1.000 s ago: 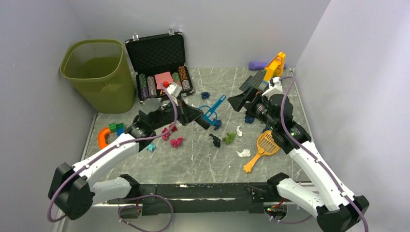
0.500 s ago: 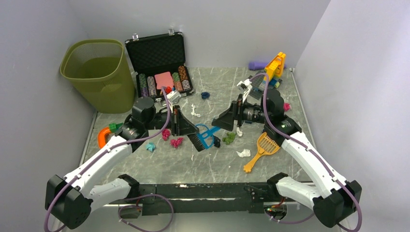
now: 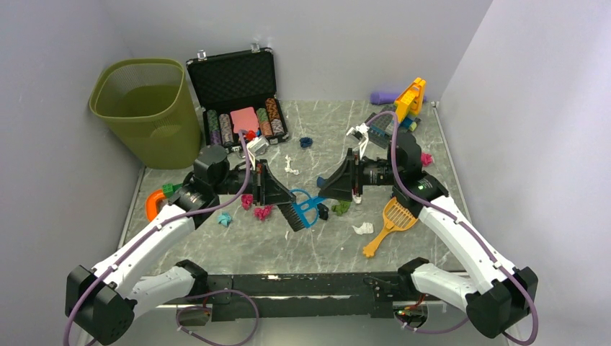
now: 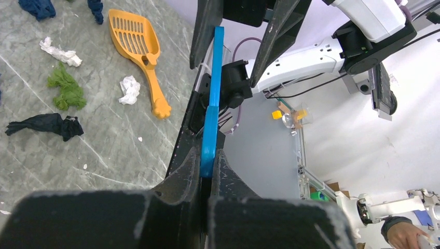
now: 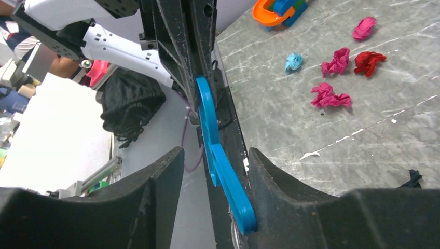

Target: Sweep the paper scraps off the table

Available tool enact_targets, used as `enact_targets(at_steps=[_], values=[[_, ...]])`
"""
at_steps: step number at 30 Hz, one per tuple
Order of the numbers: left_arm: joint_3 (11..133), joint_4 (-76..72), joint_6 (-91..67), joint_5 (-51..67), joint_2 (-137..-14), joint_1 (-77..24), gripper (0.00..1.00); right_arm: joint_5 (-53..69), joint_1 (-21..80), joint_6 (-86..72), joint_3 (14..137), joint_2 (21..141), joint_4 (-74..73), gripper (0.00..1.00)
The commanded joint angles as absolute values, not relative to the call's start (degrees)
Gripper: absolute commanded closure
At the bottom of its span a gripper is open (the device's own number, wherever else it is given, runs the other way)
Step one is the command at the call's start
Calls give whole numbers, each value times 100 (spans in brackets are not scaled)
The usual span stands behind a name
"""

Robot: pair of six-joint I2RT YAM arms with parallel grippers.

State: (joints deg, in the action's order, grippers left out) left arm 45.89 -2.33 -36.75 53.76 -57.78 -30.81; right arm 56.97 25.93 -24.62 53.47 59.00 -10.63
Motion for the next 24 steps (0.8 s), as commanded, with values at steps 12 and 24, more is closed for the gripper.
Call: enact_targets(at_steps=[12, 24], values=[[4720, -509, -3789, 5589, -5704, -3029, 100, 5983, 2617, -2343, 5133, 5870, -901, 53], [4698, -740, -3910, 5698, -5783, -3031, 100, 6022, 2695, -2425, 5115, 5943, -756, 70]])
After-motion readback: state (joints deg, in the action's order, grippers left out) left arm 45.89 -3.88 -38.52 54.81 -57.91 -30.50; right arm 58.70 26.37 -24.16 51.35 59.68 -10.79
